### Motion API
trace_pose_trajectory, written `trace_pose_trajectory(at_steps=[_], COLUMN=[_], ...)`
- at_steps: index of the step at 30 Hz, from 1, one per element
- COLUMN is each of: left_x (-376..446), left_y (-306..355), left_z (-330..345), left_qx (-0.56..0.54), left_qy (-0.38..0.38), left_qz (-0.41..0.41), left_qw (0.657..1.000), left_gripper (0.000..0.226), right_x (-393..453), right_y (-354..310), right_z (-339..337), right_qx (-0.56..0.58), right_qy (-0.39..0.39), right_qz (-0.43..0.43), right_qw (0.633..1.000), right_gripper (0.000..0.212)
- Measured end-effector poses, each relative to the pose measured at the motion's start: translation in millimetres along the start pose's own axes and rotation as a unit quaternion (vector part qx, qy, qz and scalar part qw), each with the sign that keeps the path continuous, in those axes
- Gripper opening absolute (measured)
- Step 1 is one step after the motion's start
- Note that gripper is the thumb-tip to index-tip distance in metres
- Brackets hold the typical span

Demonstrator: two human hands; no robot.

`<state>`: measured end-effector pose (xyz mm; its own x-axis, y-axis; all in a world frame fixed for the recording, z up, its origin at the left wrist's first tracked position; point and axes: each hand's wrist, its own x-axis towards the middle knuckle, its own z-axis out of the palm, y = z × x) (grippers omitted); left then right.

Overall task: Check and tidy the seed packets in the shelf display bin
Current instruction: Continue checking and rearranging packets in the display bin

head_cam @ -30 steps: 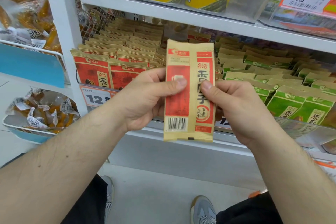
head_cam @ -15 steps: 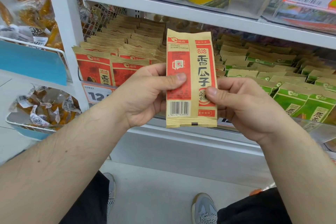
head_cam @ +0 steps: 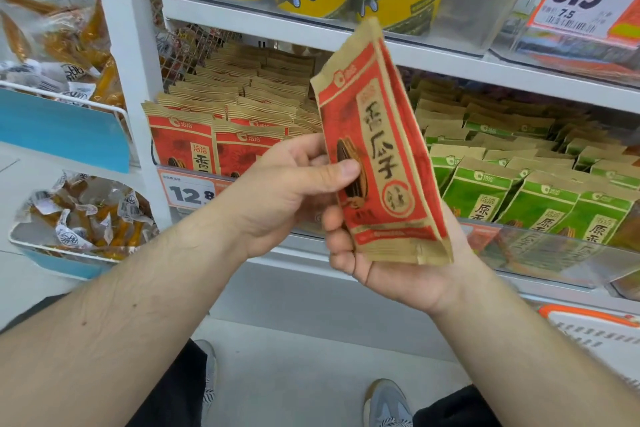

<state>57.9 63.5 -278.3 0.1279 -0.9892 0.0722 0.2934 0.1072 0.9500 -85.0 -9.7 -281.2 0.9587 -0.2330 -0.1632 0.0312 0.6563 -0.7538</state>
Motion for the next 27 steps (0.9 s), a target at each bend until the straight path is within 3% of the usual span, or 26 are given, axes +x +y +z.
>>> trace_pose_trajectory(at_steps=[4, 6, 8, 12, 19, 21, 24, 27], left_x=[2.1, 2.7, 3.0, 3.1, 0.3, -2.3, -7.0, -6.8], left_y=[3.7, 5.6, 6.1, 5.9, 8.5, 10.3, 13.2, 13.6], left_z=[-0.9, -2.3, -3.2, -0.7, 1.6, 2.2, 4.1, 6.2], left_qx=[-0.01, -0.014, -0.015, -0.011, 0.016, 0.13, 0.343, 0.345], left_qy=[0.099, 0.125, 0.133, 0.121, 0.12, 0.117, 0.078, 0.051], left_qz=[0.011, 0.021, 0.028, 0.03, 0.036, 0.066, 0.107, 0.103], left_qw=[0.995, 0.992, 0.991, 0.992, 0.992, 0.982, 0.93, 0.932], left_gripper=[0.041, 0.041, 0.038, 0.038, 0.037, 0.04, 0.038, 0.036], right_x=[-3.4, -7.3, -11.7, -15.6, -14.9, -16.8, -21.6, -25.7], right_y=[-8.5, -15.7, -20.9, -20.4, -20.7, -23.0, -30.8, -38.5], right_z=[-3.1, -7.1, -7.2, -7.7, -14.5, -16.1, -19.4, -27.6], right_qx=[-0.182, -0.212, -0.248, -0.32, -0.307, -0.311, -0.291, -0.265], right_qy=[0.215, 0.256, 0.265, 0.268, 0.255, 0.235, 0.224, 0.205], right_qz=[-0.062, -0.093, -0.129, -0.203, -0.214, -0.227, -0.253, -0.24], right_qw=[0.958, 0.939, 0.923, 0.886, 0.891, 0.892, 0.895, 0.911], right_gripper=[0.041, 0.058, 0.067, 0.025, 0.014, 0.015, 0.022, 0.04])
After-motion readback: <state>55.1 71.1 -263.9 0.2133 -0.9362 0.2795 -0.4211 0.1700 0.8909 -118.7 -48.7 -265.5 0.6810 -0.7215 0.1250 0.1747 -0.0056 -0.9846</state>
